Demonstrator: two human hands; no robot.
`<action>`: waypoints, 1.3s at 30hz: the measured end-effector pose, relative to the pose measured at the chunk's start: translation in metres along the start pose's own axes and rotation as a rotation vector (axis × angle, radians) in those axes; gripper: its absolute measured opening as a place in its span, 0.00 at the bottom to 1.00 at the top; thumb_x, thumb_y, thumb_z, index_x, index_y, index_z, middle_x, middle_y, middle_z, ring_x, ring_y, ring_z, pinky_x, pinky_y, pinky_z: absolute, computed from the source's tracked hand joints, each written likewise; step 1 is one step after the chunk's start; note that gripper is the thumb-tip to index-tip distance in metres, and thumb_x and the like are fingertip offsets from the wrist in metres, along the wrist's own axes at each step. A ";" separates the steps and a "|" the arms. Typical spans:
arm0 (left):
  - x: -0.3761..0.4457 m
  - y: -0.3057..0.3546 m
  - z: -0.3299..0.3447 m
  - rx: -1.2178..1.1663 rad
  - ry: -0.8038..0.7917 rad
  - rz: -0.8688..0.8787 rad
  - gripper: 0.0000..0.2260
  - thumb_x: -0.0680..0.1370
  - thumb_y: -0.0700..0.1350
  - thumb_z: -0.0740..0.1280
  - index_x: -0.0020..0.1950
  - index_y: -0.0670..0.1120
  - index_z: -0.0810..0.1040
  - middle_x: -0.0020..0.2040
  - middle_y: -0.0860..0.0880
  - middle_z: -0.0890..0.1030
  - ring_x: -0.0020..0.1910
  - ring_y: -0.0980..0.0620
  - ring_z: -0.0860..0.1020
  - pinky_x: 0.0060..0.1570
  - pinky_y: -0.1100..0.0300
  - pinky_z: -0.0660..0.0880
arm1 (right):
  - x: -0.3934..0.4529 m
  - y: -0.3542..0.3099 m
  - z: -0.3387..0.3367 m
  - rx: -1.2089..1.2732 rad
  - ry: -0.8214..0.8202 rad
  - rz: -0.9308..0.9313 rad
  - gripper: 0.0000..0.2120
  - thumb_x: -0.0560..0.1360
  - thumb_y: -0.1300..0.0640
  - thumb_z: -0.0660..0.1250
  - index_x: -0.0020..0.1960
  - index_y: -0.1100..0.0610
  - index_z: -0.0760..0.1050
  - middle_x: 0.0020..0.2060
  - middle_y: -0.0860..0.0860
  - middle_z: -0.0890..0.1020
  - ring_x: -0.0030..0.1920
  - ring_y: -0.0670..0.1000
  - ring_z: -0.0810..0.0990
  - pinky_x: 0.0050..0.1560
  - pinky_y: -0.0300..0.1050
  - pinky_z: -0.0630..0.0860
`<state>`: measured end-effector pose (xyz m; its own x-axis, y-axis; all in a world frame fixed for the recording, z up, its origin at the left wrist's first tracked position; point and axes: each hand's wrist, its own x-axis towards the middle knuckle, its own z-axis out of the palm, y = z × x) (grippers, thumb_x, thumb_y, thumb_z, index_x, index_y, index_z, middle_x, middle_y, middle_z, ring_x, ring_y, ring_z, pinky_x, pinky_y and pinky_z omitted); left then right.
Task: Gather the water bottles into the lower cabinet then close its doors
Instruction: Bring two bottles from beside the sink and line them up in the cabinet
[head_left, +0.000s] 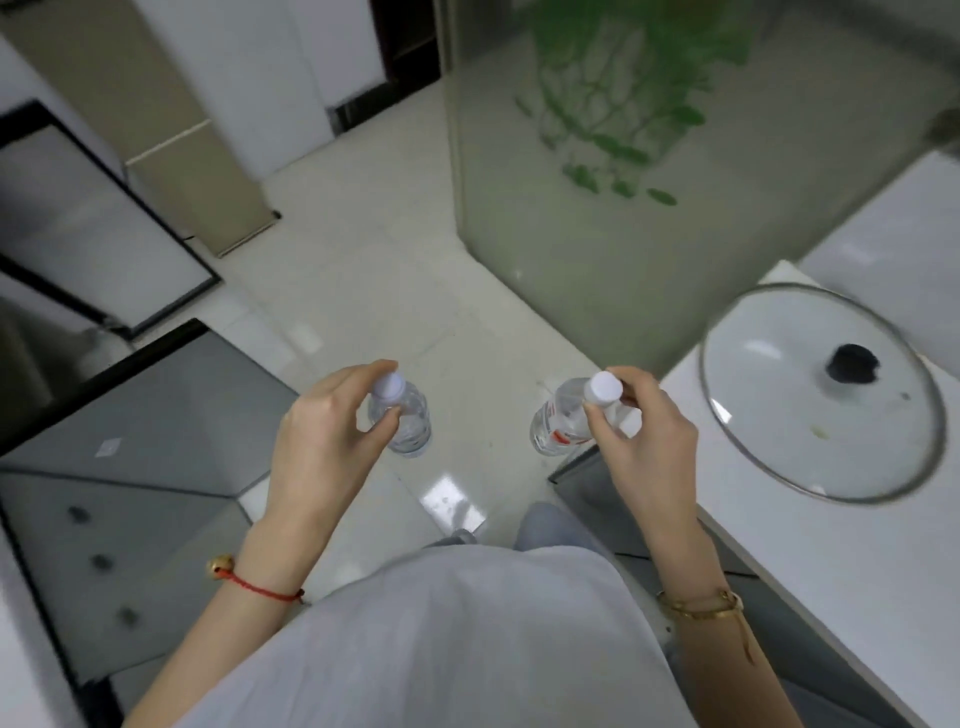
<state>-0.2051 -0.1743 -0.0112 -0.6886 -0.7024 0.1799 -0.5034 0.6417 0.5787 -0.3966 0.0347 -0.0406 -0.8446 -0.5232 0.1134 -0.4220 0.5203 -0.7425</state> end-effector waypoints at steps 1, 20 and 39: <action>0.004 -0.010 -0.005 0.003 0.013 -0.024 0.18 0.71 0.38 0.75 0.60 0.48 0.81 0.54 0.52 0.84 0.53 0.48 0.82 0.51 0.50 0.79 | 0.009 -0.007 0.012 0.001 -0.028 -0.020 0.13 0.76 0.55 0.70 0.59 0.49 0.74 0.52 0.45 0.81 0.52 0.47 0.78 0.50 0.40 0.73; 0.214 -0.137 -0.027 0.036 0.448 -0.539 0.14 0.74 0.40 0.74 0.59 0.47 0.81 0.51 0.51 0.85 0.45 0.48 0.82 0.48 0.55 0.78 | 0.341 -0.144 0.238 0.019 -0.451 -0.555 0.15 0.72 0.61 0.72 0.57 0.53 0.76 0.49 0.45 0.81 0.49 0.48 0.79 0.49 0.40 0.74; 0.353 -0.329 -0.108 0.146 0.833 -0.994 0.15 0.74 0.43 0.75 0.61 0.47 0.82 0.53 0.51 0.85 0.49 0.52 0.81 0.51 0.57 0.78 | 0.504 -0.363 0.550 0.065 -0.885 -0.983 0.13 0.73 0.57 0.73 0.57 0.56 0.77 0.48 0.50 0.83 0.46 0.51 0.80 0.49 0.42 0.77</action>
<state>-0.2264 -0.6669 -0.0519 0.5101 -0.8380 0.1937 -0.6950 -0.2689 0.6669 -0.4875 -0.7888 -0.0766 0.3105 -0.9351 0.1707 -0.6936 -0.3457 -0.6320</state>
